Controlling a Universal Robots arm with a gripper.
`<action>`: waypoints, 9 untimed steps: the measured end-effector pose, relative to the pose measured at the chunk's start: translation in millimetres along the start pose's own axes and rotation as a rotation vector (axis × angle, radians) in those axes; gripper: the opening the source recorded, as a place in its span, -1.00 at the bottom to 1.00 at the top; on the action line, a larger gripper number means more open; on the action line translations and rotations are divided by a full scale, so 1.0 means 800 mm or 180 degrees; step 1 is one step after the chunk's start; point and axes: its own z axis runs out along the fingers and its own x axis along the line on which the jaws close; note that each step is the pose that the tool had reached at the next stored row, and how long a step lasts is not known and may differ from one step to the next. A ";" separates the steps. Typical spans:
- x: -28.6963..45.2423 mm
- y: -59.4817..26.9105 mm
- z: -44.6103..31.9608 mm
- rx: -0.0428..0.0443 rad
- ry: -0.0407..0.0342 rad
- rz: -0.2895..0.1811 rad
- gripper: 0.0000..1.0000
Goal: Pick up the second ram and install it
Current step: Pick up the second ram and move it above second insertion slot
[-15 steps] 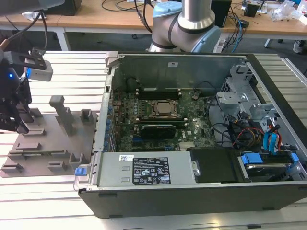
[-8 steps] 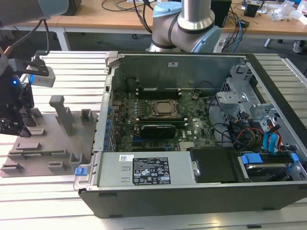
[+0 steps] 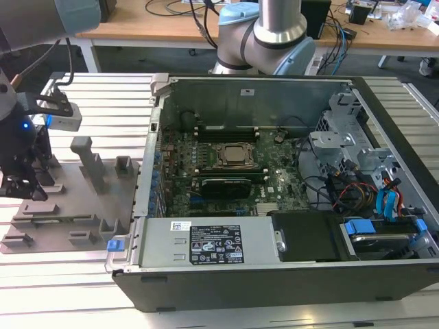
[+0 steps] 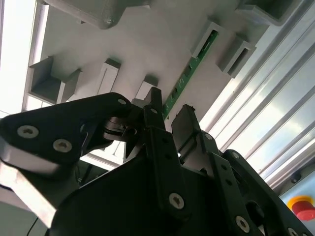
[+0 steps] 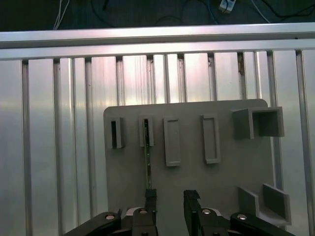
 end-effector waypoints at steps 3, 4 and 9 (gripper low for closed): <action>0.0006 0.000 0.0055 0.0000 0.0000 0.0000 -0.28; 0.0011 0.000 0.0087 0.0000 0.0000 0.0000 -0.28; 0.0101 -0.001 0.0207 0.0000 0.0000 -0.0013 -0.28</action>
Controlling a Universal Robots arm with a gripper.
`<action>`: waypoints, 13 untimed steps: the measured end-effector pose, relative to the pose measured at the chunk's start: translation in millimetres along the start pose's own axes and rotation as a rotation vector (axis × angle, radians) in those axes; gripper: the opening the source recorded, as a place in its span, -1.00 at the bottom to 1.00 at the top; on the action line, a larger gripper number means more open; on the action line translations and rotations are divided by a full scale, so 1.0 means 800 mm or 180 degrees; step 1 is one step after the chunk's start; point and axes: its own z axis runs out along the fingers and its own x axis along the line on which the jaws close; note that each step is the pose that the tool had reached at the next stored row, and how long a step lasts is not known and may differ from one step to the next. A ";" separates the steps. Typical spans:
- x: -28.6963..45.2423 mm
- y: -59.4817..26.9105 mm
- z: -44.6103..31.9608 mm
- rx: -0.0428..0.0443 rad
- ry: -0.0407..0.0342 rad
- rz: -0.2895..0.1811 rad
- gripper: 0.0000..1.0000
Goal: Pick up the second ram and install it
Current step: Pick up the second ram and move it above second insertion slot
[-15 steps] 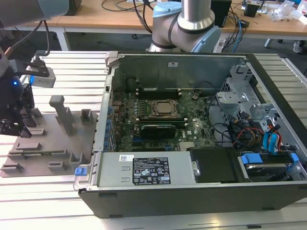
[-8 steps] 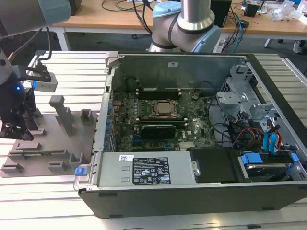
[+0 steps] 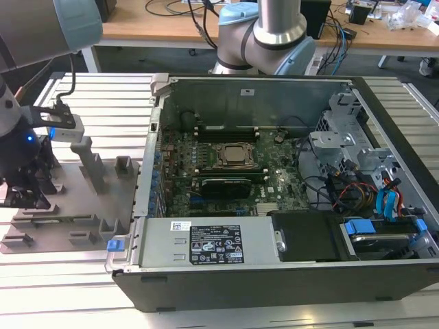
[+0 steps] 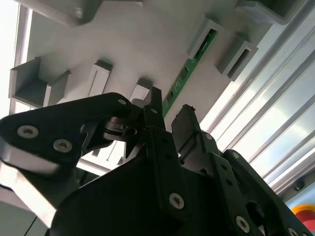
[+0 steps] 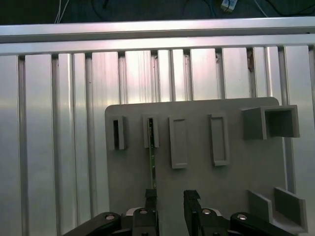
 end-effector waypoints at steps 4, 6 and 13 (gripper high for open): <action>0.0032 -0.001 0.0134 -0.0003 0.0005 -0.0105 -0.28; 0.0053 -0.001 0.0228 -0.0003 0.0005 -0.0111 -0.28; 0.0144 -0.003 0.0516 -0.0003 0.0005 -0.0111 -0.28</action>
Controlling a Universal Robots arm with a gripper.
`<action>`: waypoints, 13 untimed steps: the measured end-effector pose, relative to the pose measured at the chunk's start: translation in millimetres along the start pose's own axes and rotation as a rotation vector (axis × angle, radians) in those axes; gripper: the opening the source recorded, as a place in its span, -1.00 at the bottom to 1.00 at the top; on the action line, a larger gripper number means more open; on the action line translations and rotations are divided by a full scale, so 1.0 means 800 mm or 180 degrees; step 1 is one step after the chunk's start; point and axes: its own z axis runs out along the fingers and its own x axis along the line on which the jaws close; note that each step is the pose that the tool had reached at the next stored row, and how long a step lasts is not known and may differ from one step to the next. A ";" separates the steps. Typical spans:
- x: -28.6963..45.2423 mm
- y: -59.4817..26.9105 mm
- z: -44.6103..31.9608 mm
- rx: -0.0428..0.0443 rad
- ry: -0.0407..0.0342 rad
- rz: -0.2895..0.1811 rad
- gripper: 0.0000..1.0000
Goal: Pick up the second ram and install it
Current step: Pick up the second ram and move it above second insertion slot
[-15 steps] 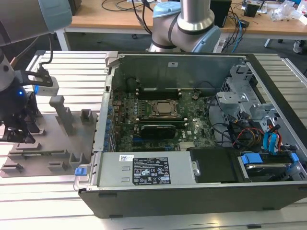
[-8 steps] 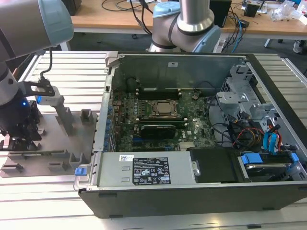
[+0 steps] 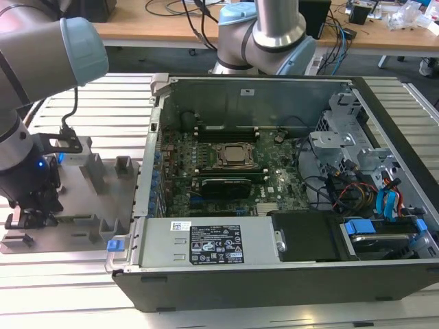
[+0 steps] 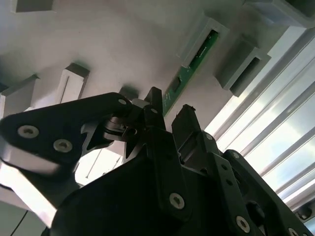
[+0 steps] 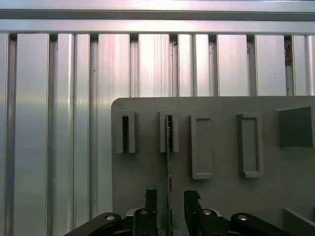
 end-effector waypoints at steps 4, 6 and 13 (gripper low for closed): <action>0.0002 0.000 0.0053 0.0000 -0.0001 0.0000 -0.28; 0.0003 0.000 0.0055 0.0091 -0.0002 -0.0003 -0.28; 0.0004 0.012 0.0096 0.0152 -0.0018 -0.0005 -0.28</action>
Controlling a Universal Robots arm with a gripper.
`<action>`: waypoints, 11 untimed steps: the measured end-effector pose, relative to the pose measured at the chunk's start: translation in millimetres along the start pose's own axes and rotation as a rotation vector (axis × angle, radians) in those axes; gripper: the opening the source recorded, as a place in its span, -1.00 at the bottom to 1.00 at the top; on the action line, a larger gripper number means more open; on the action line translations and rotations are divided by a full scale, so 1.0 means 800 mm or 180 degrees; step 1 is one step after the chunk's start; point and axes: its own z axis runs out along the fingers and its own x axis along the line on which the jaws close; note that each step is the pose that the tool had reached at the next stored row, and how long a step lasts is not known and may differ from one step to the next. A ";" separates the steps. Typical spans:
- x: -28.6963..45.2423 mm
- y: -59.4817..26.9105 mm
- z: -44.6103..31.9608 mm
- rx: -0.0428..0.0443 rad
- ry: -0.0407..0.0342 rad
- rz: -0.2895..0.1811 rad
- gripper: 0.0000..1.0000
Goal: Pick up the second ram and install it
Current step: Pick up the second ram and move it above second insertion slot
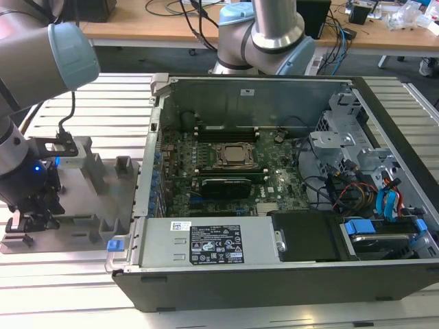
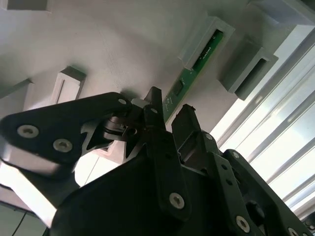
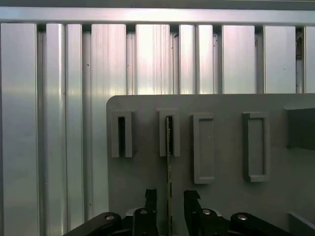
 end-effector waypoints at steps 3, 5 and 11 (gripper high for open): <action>0.0000 0.000 0.0000 0.0000 0.0000 0.0000 -0.28; 0.0000 0.000 0.0000 0.0000 0.0000 0.0000 -0.28; -0.0001 0.000 0.0000 0.0000 0.0000 0.0000 -0.73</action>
